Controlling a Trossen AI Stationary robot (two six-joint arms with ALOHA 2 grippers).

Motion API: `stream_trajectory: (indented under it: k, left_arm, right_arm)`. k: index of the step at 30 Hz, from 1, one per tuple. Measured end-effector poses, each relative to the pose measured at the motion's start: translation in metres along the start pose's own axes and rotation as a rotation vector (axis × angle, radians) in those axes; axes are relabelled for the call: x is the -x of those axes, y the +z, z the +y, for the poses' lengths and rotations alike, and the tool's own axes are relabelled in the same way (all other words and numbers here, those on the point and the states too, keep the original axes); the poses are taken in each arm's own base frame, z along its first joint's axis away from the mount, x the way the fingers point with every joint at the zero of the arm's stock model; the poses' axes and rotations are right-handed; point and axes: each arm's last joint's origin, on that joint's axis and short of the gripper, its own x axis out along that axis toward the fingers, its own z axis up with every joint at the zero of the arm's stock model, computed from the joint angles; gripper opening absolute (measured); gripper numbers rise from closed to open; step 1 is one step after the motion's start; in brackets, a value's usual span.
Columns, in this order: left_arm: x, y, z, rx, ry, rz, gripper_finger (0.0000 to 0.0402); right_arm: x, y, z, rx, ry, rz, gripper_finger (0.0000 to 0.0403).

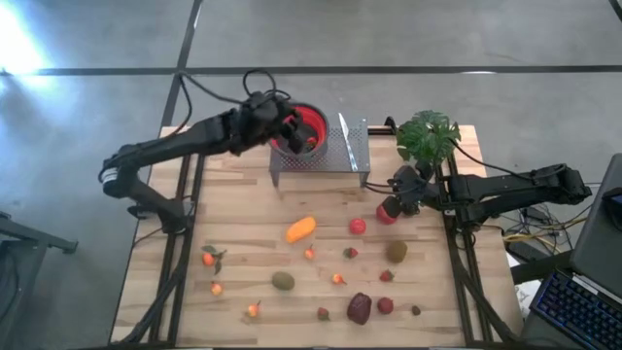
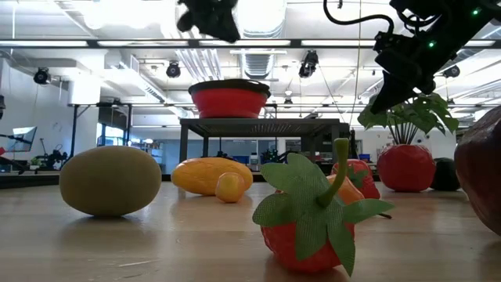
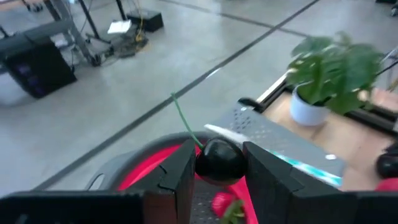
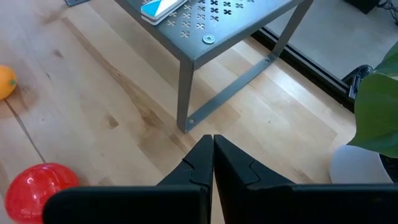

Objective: Pick & Place Fruit
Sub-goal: Put the black grape into the red strainer bowl on the shelf

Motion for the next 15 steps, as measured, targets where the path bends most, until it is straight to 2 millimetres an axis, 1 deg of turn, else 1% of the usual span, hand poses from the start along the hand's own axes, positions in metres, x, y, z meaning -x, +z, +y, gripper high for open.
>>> stream_trajectory:
  k: [8, 15]
  left_arm:
    - [-0.044, -0.018, 0.012, -0.021, 0.055, 0.125, 0.0126]
    - [-0.069, -0.032, 0.016, -0.037, 0.092, 0.195, 0.0126]
  right_arm:
    - [0.000, 0.000, 0.000, 0.005, 0.001, -0.001, 0.0008]
    - [0.000, 0.000, 0.000, 0.006, 0.001, -0.002, 0.0008]
